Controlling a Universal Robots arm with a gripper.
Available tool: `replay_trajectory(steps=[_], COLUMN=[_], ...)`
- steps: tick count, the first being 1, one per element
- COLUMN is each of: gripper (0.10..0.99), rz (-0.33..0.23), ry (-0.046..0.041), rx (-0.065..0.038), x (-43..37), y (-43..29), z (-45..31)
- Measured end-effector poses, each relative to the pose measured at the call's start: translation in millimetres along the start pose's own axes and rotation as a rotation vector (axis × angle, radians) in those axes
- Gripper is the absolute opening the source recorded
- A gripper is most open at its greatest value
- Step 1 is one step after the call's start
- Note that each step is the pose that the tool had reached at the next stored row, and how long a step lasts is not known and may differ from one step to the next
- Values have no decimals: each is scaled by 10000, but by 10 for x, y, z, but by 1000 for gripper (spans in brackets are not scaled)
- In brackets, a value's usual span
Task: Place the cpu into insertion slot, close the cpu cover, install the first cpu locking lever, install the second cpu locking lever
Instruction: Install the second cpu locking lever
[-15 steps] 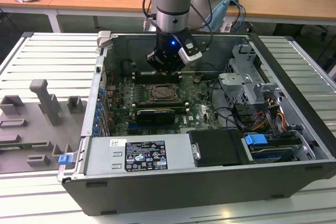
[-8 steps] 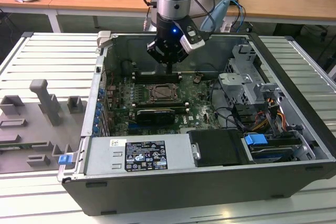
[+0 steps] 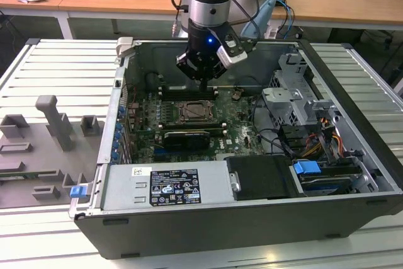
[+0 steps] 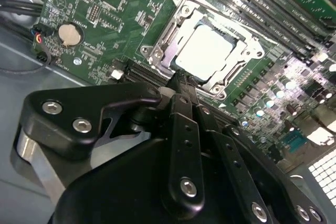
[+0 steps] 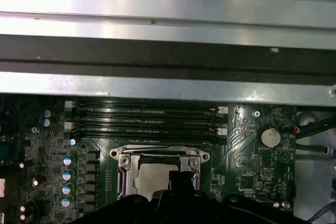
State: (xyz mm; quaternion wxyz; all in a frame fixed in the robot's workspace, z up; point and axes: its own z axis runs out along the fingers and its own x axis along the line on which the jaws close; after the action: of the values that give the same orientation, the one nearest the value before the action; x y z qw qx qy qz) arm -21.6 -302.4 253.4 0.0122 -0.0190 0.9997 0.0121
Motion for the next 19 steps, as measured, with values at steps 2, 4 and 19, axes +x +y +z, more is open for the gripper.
replay_trajectory(steps=[2,4,19], gripper=[106,106,106], rz=[0,-1,2], ry=[0,2,-2], rx=[16,33,-36], x=[1,2,17], y=[-24,-53,-401], z=[-1,-2,57])
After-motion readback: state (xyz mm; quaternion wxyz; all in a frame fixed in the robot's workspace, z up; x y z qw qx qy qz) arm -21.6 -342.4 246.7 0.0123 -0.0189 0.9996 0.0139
